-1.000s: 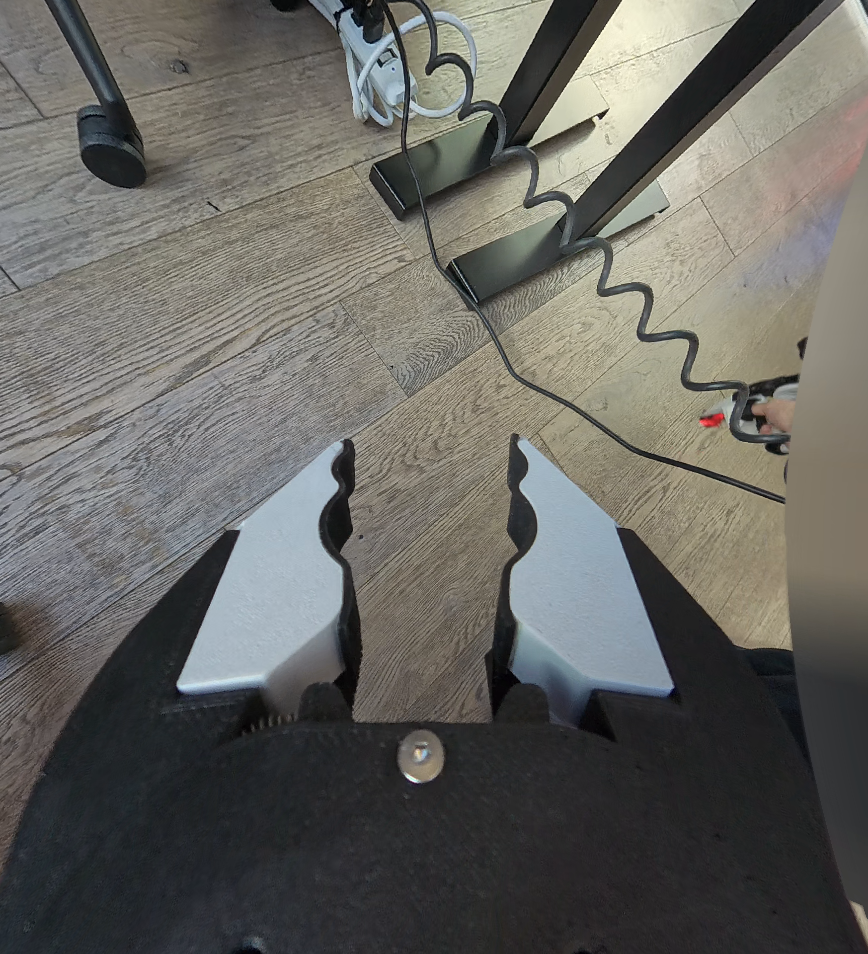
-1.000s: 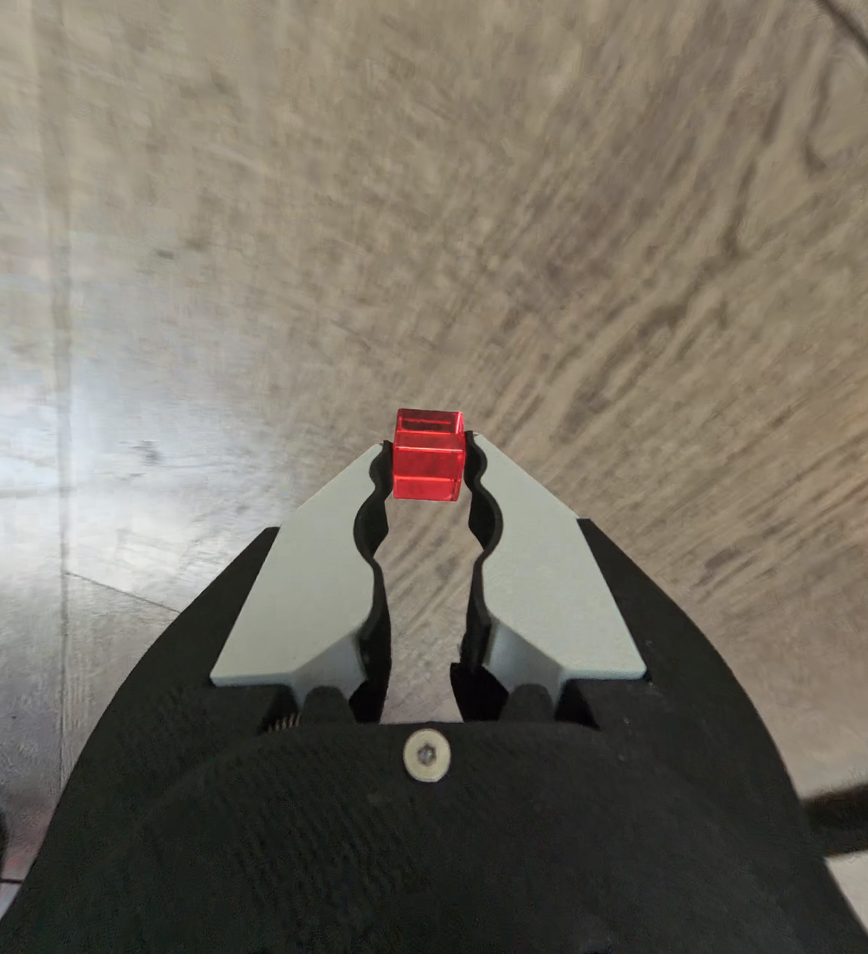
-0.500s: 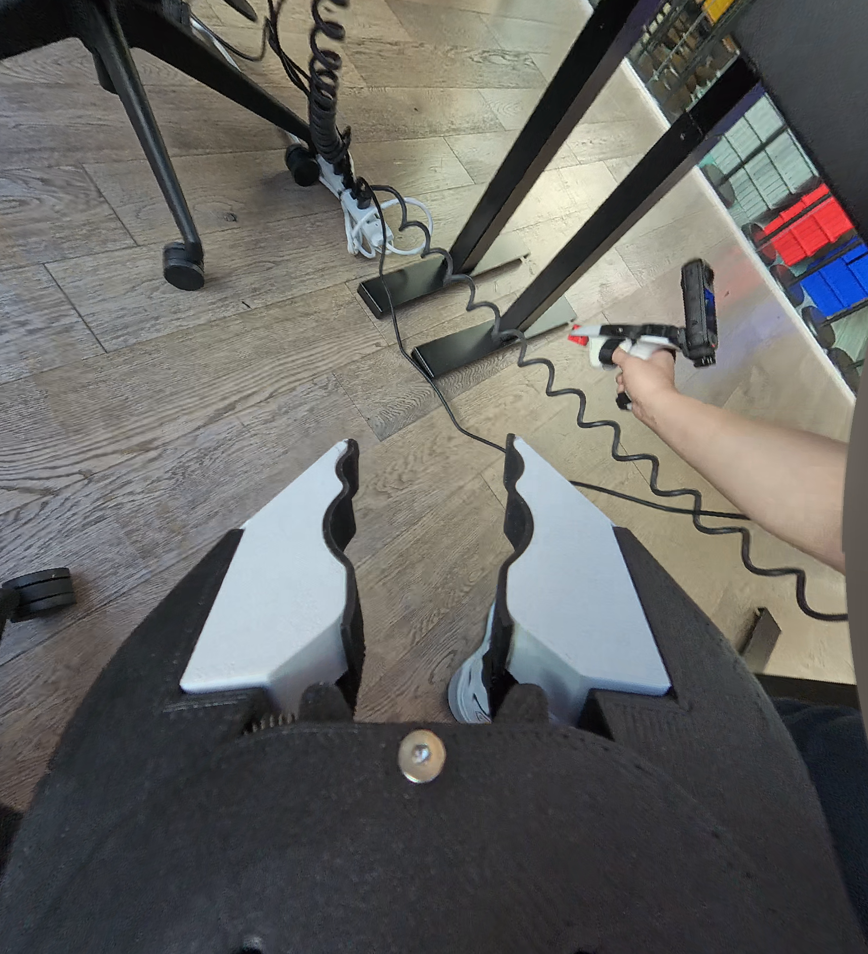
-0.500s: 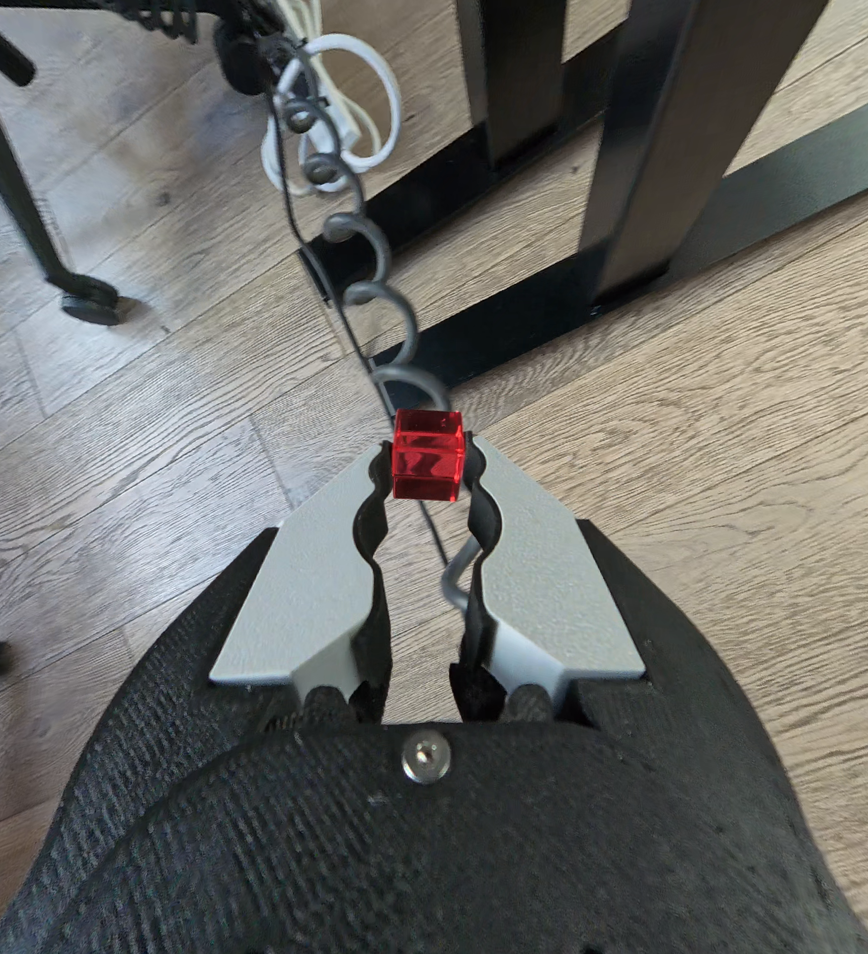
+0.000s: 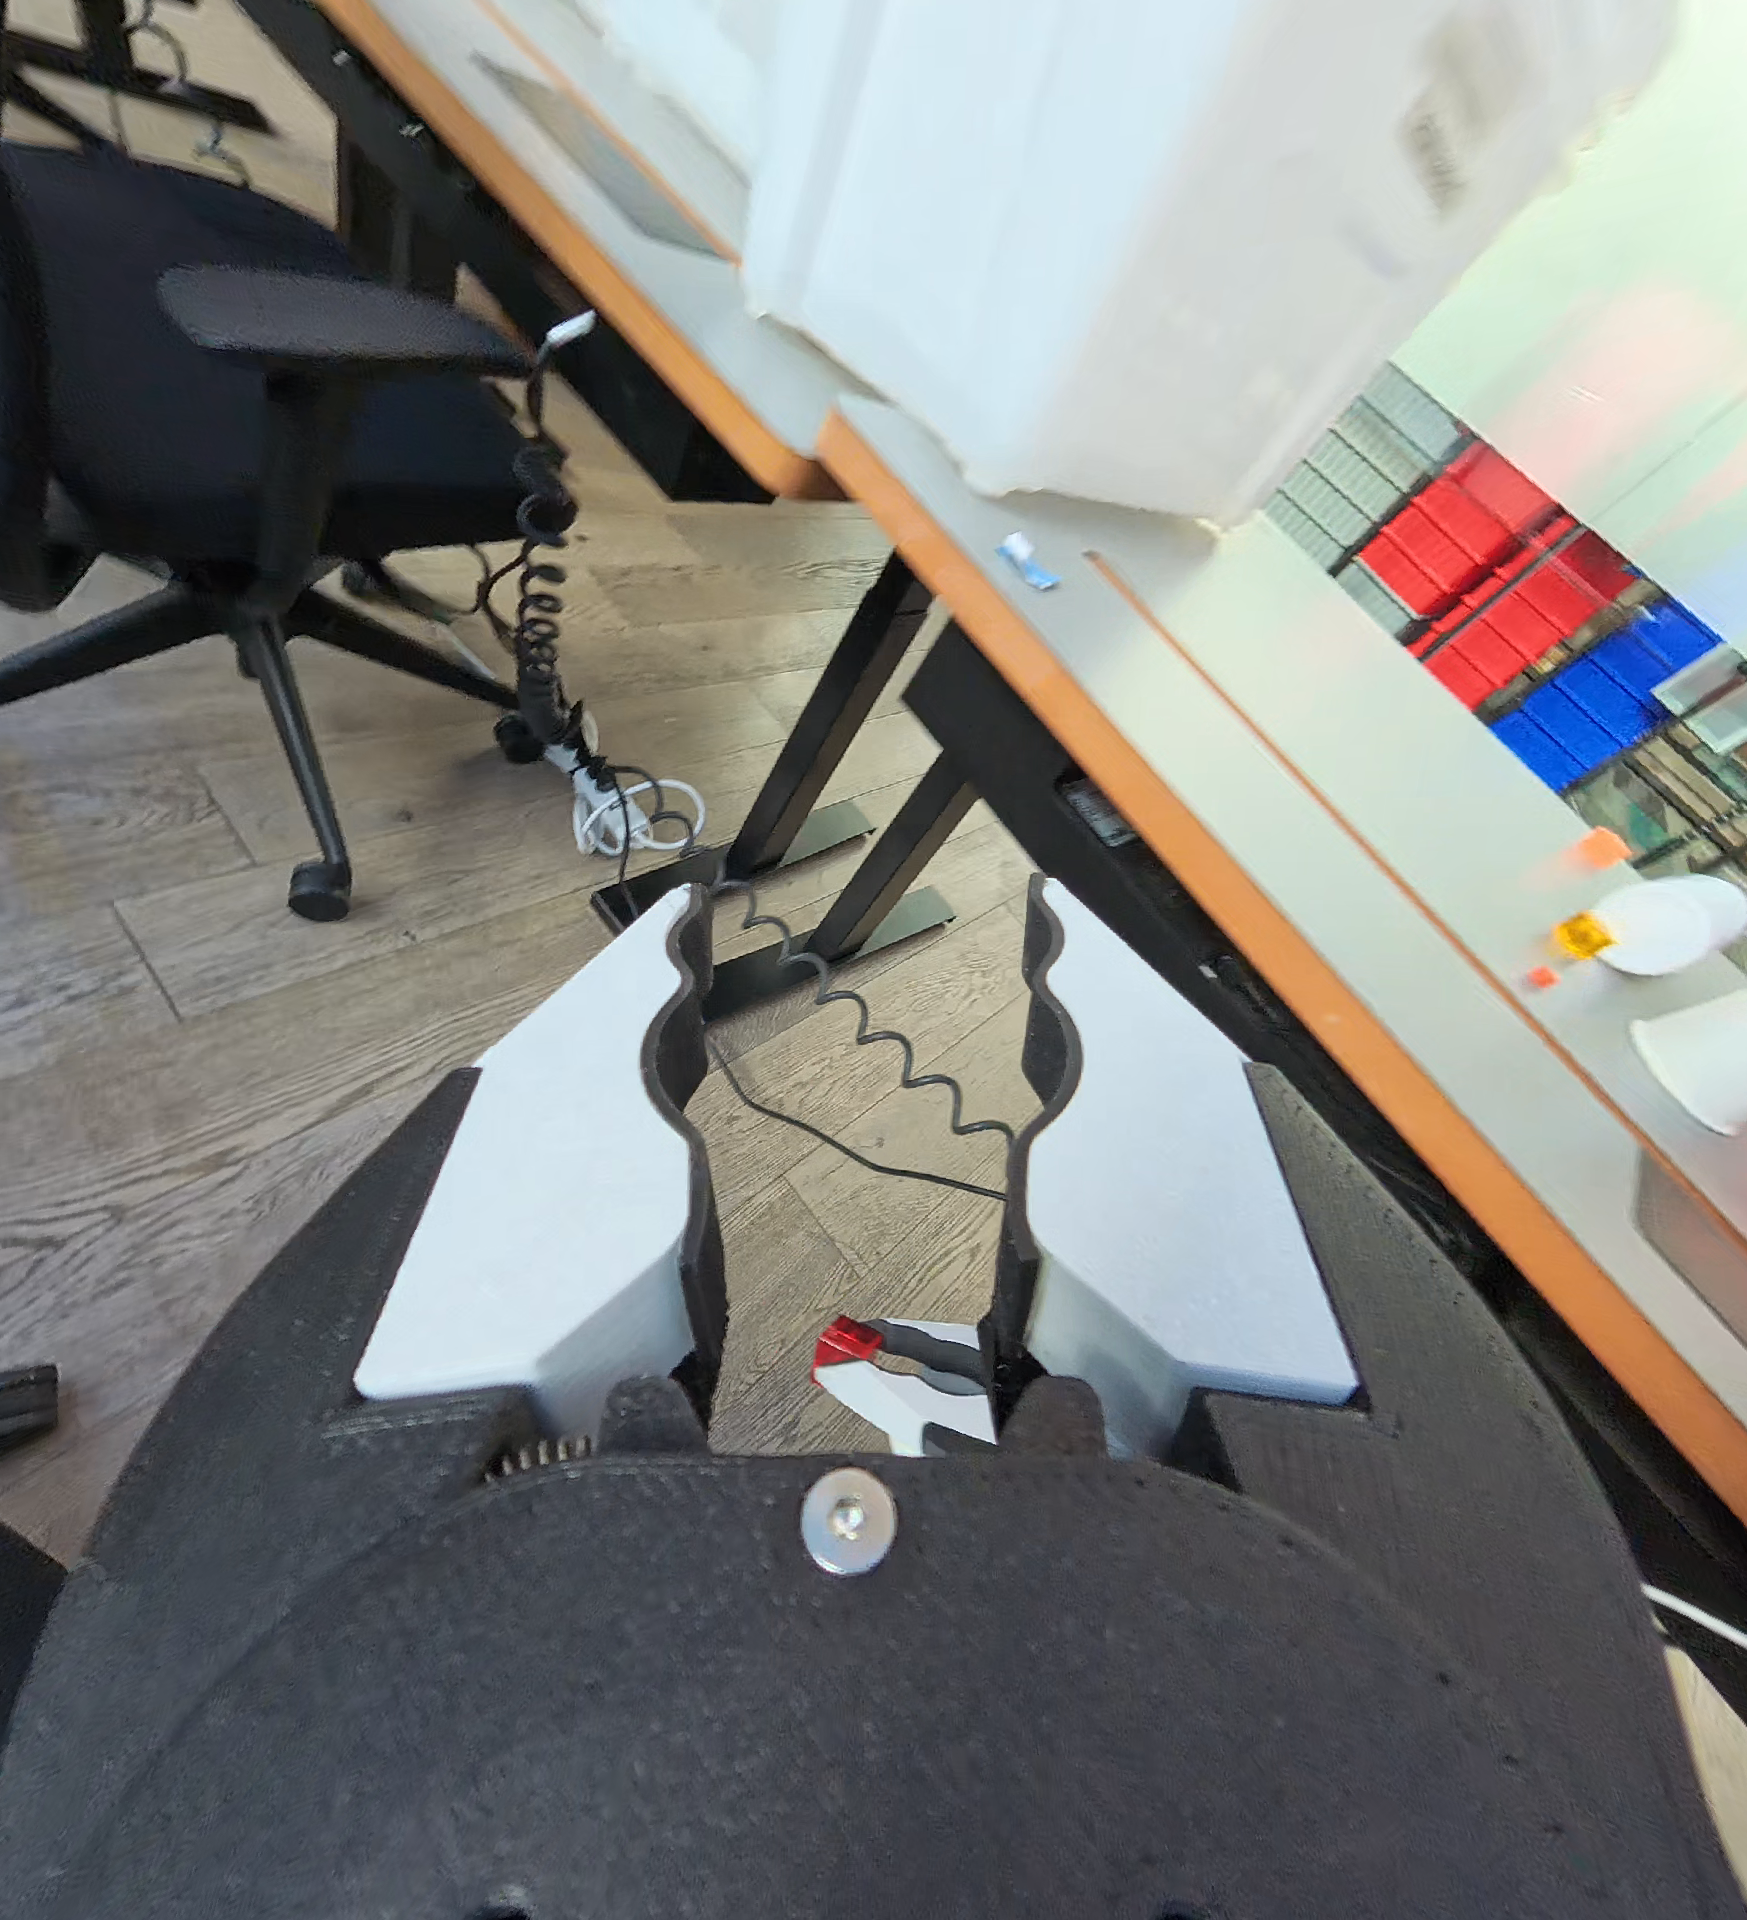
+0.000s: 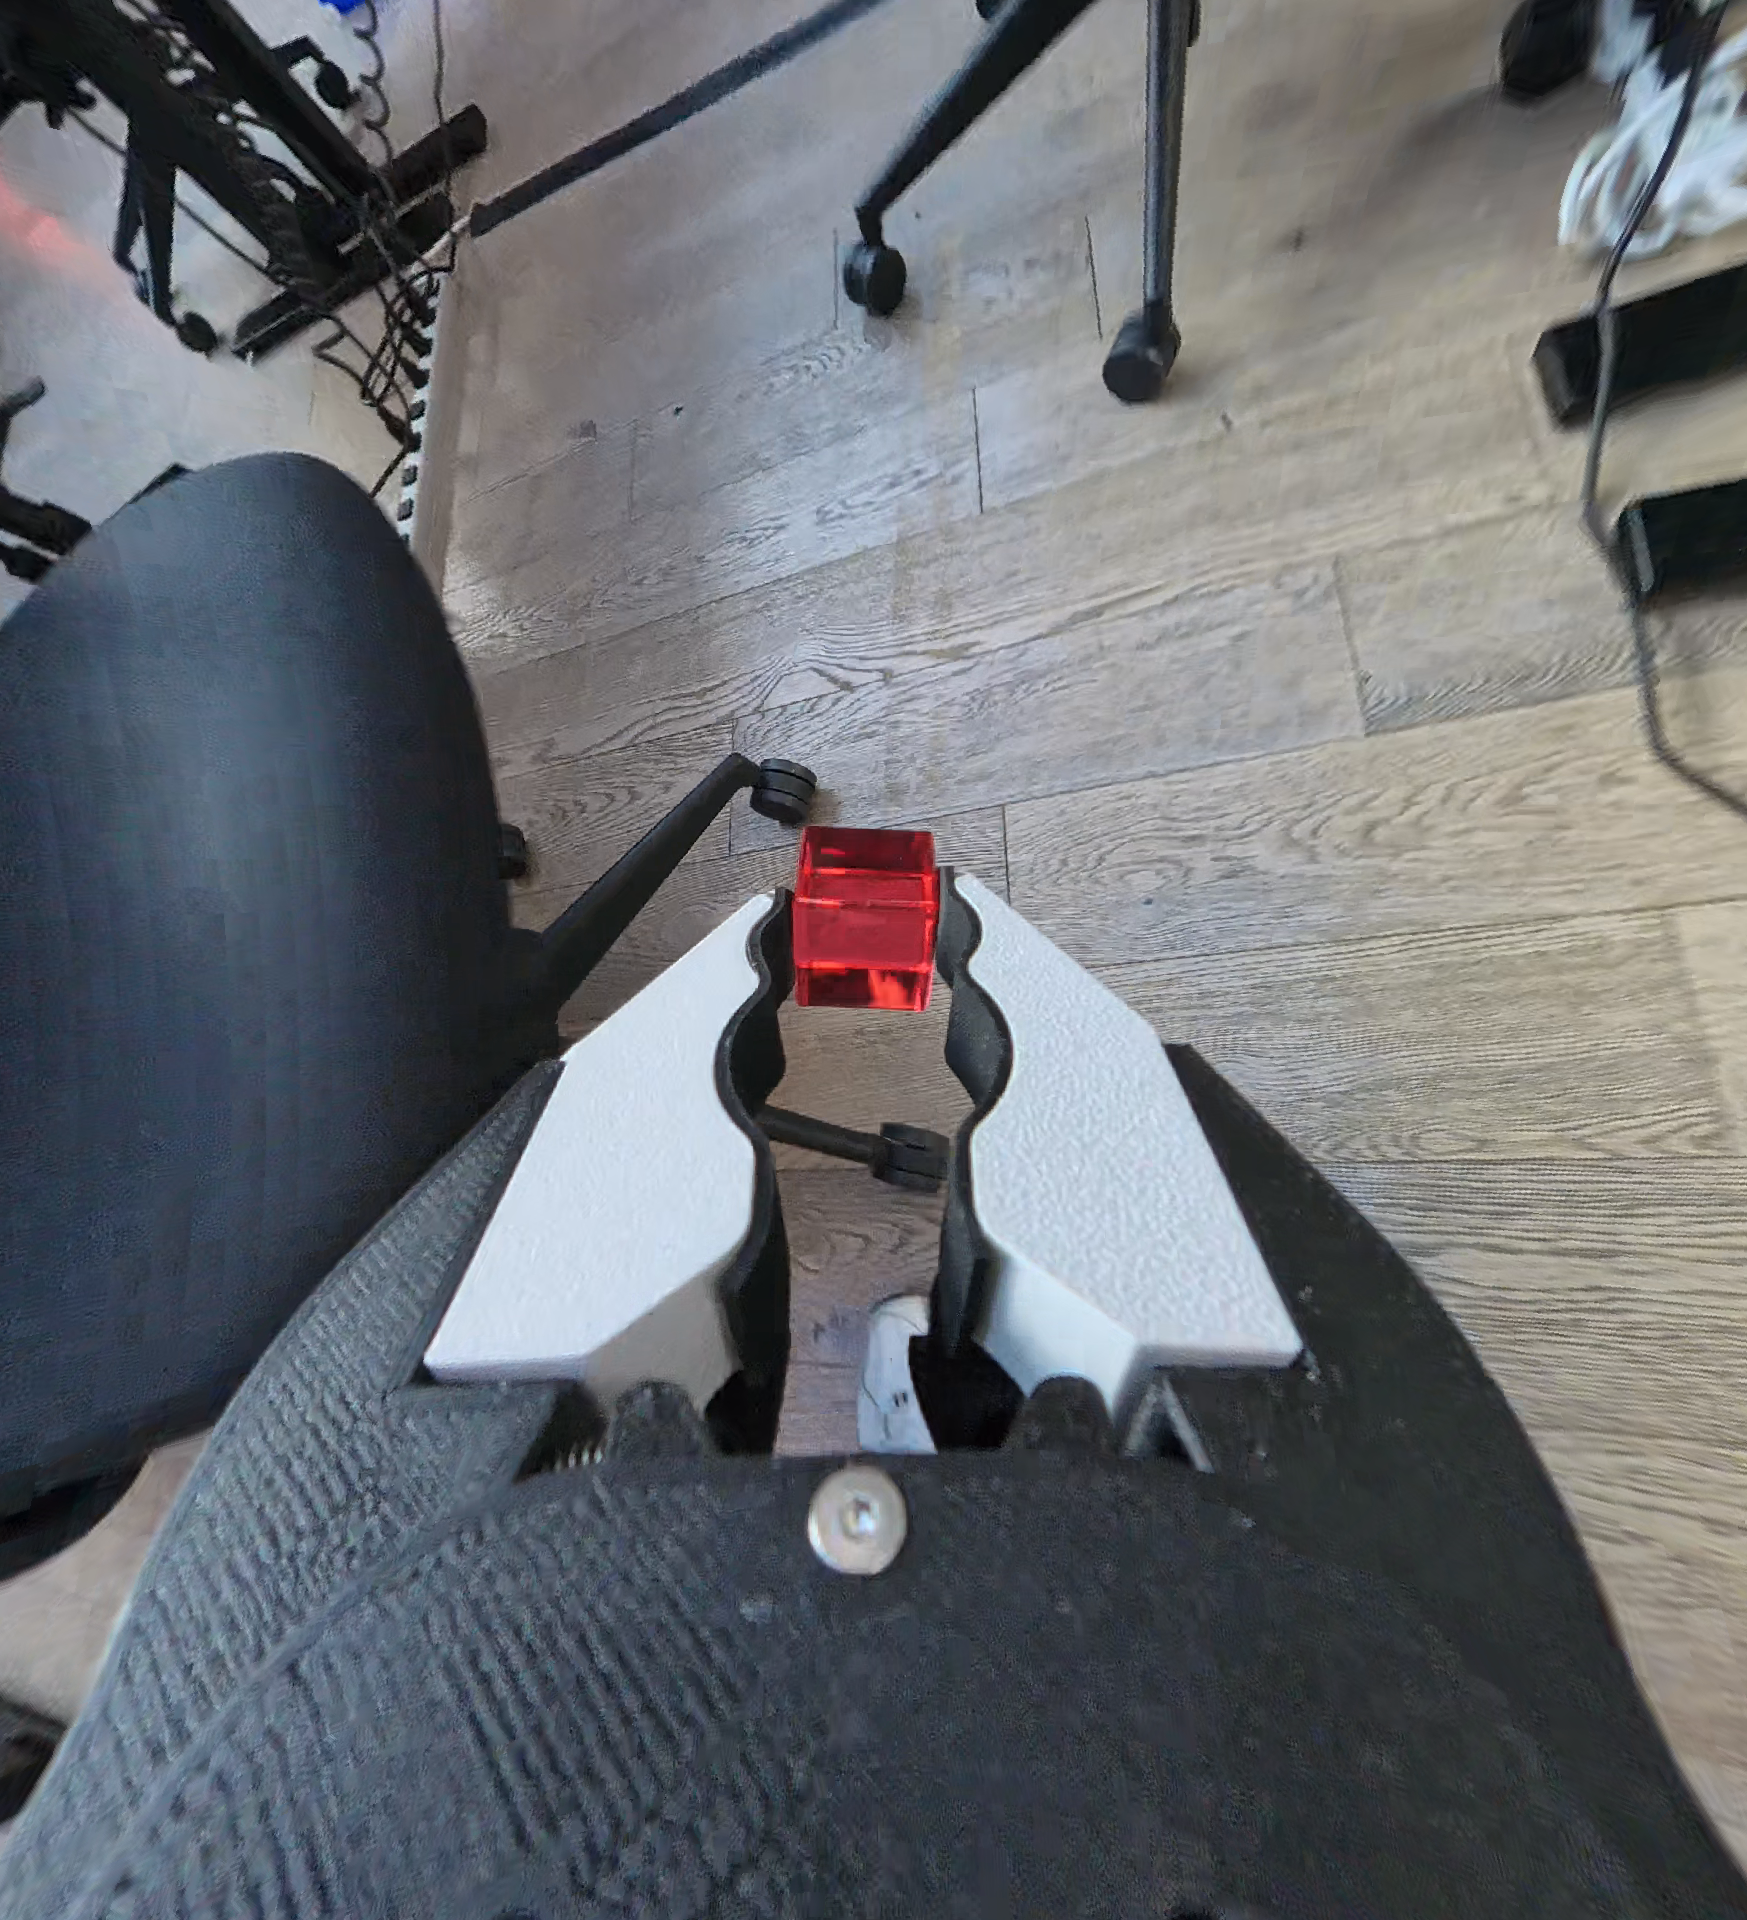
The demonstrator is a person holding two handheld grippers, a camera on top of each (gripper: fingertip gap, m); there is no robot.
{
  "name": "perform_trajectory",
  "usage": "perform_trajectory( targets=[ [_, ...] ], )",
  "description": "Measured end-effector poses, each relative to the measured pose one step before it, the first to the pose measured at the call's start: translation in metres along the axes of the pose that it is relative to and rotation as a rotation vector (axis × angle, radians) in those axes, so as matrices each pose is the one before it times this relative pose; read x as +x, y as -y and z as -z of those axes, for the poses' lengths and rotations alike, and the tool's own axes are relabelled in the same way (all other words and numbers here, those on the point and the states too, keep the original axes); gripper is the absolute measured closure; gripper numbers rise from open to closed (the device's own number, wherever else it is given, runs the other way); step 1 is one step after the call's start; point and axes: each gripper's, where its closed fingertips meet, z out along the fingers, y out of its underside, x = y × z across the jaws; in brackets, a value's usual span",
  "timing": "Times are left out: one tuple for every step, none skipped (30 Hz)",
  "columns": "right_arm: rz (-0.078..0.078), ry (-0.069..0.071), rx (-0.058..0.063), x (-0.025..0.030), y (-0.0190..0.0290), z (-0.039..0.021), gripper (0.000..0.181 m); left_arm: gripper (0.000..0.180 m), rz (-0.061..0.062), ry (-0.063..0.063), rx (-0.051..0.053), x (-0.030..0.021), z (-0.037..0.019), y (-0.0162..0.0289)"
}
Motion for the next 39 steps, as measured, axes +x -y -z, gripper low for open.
perform_trajectory(
  targets=[
    [0.0422,0.0037,0.0077,-0.01271,0.02221,0.04718,0.155,0.119,-0.0424,-0.0283,0.0067,0.03042,0.01551,0.02297],
    [0.0297,0.0023,0.0091,-0.00592,0.02231,0.04771,0.155,0.119,-0.0477,-0.0269,0.0171,0.03112,0.01640,0.02408],
    [0.0422,-0.0105,0.0135,0.00004,0.02104,0.04739,0.155,0.120,-0.0469,-0.0312,0.0199,0.03189,0.01671,0.02370],
    [0.0683,-0.0302,0.0057,0.00702,0.01737,0.04663,0.155,0.120,-0.0393,-0.0357,0.0159,0.03260,0.01588,0.02128],
    [0.0723,-0.0485,-0.0008,0.01371,0.01299,0.04629,0.155,0.120,-0.0279,-0.0431,0.0089,0.03413,0.01459,0.01783],
    [0.0536,-0.0363,0.0075,0.01518,0.00849,0.04527,0.155,0.119,-0.0197,-0.0552,0.0030,0.03692,0.01327,0.01447],
    [0.0397,-0.0381,0.0233,0.01711,0.00521,0.04465,0.155,0.119,-0.0168,-0.0629,0.0058,0.03975,0.01246,0.01188],
    [0.0311,-0.0508,0.0288,0.02013,0.00153,0.04376,0.155,0.119,-0.0241,-0.0583,0.0117,0.04110,0.01122,0.00891],
    [0.0237,-0.0347,0.0078,0.01965,-0.00419,0.04063,0.155,0.120,-0.0379,-0.0373,0.0022,0.03947,0.00970,0.00508],
    [0.0131,-0.0237,-0.0216,0.01927,-0.01100,0.03856,0.154,0.121,-0.0479,-0.0068,-0.0115,0.03561,0.00876,0.00147],
    [0.0017,-0.0393,0.0095,0.02144,-0.01143,0.03917,0.155,0.125,-0.0397,0.0150,-0.0160,0.03250,0.00839,-0.00082],
    [-0.0194,-0.0252,0.0134,0.02031,-0.01327,0.03973,0.155,0.125,-0.0196,-0.0045,-0.0135,0.03536,0.00802,-0.00210],
    [-0.0422,-0.0076,-0.0266,0.01807,-0.01871,0.03976,0.155,0.127,0.0008,-0.0239,-0.0124,0.03764,0.00649,-0.00384],
    [-0.0367,-0.0132,-0.0148,0.01756,-0.01844,0.04165,0.155,0.128,0.0167,-0.0100,-0.0146,0.03345,0.00310,-0.00659],
    [-0.0260,-0.0130,-0.0104,0.01696,-0.01788,0.04200,0.155,0.128,0.0292,-0.0069,-0.0159,0.02997,-0.00046,-0.00758],
    [-0.0195,-0.0237,-0.0205,0.01929,-0.01738,0.04052,0.155,0.128,0.0417,-0.0280,-0.0180,0.03017,-0.00396,-0.00683],
    [-0.0093,-0.0327,-0.0105,0.02180,-0.01447,0.03695,0.155,0.126,0.0516,-0.0391,-0.0265,0.02931,-0.00708,-0.00647],
    [-0.0074,-0.0198,-0.0112,0.02197,-0.01250,0.03085,0.156,0.124,0.0507,-0.0430,-0.0219,0.02818,-0.00930,-0.00425],
    [-0.0138,-0.0016,-0.0243,0.02130,-0.01255,0.02351,0.155,0.123,0.0418,-0.0472,-0.0083,0.02773,-0.01076,-0.00171],
    [-0.0182,0.0114,-0.0248,0.02081,-0.01072,0.01693,0.155,0.125,0.0243,-0.0478,-0.0038,0.02685,-0.01239,-0.00101],
    [-0.0182,0.0151,-0.0005,0.02064,-0.00573,0.01213,0.155,0.125,-0.0043,-0.0229,-0.0153,0.02191,-0.01476,-0.00239],
    [-0.0217,0.0097,0.0253,0.02078,-0.00008,0.00862,0.155,0.125,-0.0441,0.0182,-0.0302,0.01406,-0.01723,-0.00337],
    [-0.0183,-0.0015,0.0270,0.02115,0.00275,0.00505,0.155,0.125,-0.0867,0.0491,-0.0424,0.00828,-0.02034,-0.00254],
    [-0.0068,-0.0093,0.0250,0.02099,0.00372,0.00074,0.156,0.125,-0.1157,0.0646,-0.0648,0.00467,-0.02368,-0.00193],
    [0.0027,-0.0110,0.0185,0.02018,0.00245,-0.00380,0.155,0.124,-0.1337,0.0736,-0.0955,0.00171,-0.02680,-0.00128],
    [0.0056,-0.0088,0.0074,0.01892,0.00007,-0.00772,0.155,0.122,-0.1521,0.0858,-0.1132,-0.00149,-0.02834,0.00131],
    [0.0059,0.0047,-0.0040,0.01606,-0.00236,-0.00974,0.155,0.122,-0.1606,0.1105,-0.1162,-0.00646,-0.02752,0.00578],
    [0.0119,0.0101,-0.0083,0.01423,-0.00374,-0.00938,0.155,0.123,-0.1574,0.1018,-0.1045,-0.00596,-0.02544,0.01157],
    [0.0259,-0.0011,-0.0081,0.01550,-0.00465,-0.00723,0.155,0.124,-0.1356,0.0839,-0.0687,-0.00516,-0.02231,0.01942],
    [0.0312,-0.0101,-0.0225,0.01696,-0.00758,-0.00430,0.155,0.124,-0.0999,0.0719,-0.0266,-0.00582,-0.01974,0.02605],
    [0.0135,-0.0040,-0.0378,0.01677,-0.01026,-0.00102,0.155,0.126,-0.0632,0.0411,-0.0079,-0.00285,-0.01904,0.02788],
    [0.0026,0.0127,-0.0250,0.01567,-0.00859,0.00176,0.155,0.124,-0.0306,0.0012,-0.0082,0.00187,-0.01861,0.02820],
    [-0.0026,0.0031,-0.0179,0.01855,-0.00816,0.00457,0.155,0.119,-0.0041,-0.0132,-0.0071,0.00327,-0.01757,0.02883],
    [-0.0046,-0.0131,-0.0183,0.02298,-0.00791,0.00579,0.155,0.116,0.0039,-0.0172,-0.0080,0.00369,-0.01540,0.02850],
    [-0.0099,-0.0206,-0.0197,0.02590,-0.00702,0.00579,0.155,0.114,-0.0005,-0.0158,-0.0050,0.00357,-0.01296,0.02848],
    [-0.0163,-0.0123,-0.0168,0.02601,-0.00475,0.00523,0.155,0.112,0.0050,0.0030,0.0069,0.00028,-0.01064,0.02932],
    [-0.0184,-0.0061,-0.0053,0.02585,-0.00117,0.00477,0.155,0.114,0.0143,0.0084,0.0196,-0.00065,-0.00916,0.03004],
    [-0.0143,-0.0124,0.0073,0.02734,0.00239,0.00423,0.155,0.115,0.0201,0.0037,0.0223,0.00011,-0.00913,0.02974],
    [-0.0080,-0.0135,0.0120,0.02803,0.00471,0.00290,0.156,0.115,0.0211,0.0057,0.0174,0.00033,-0.00963,0.02841]
  ],
)
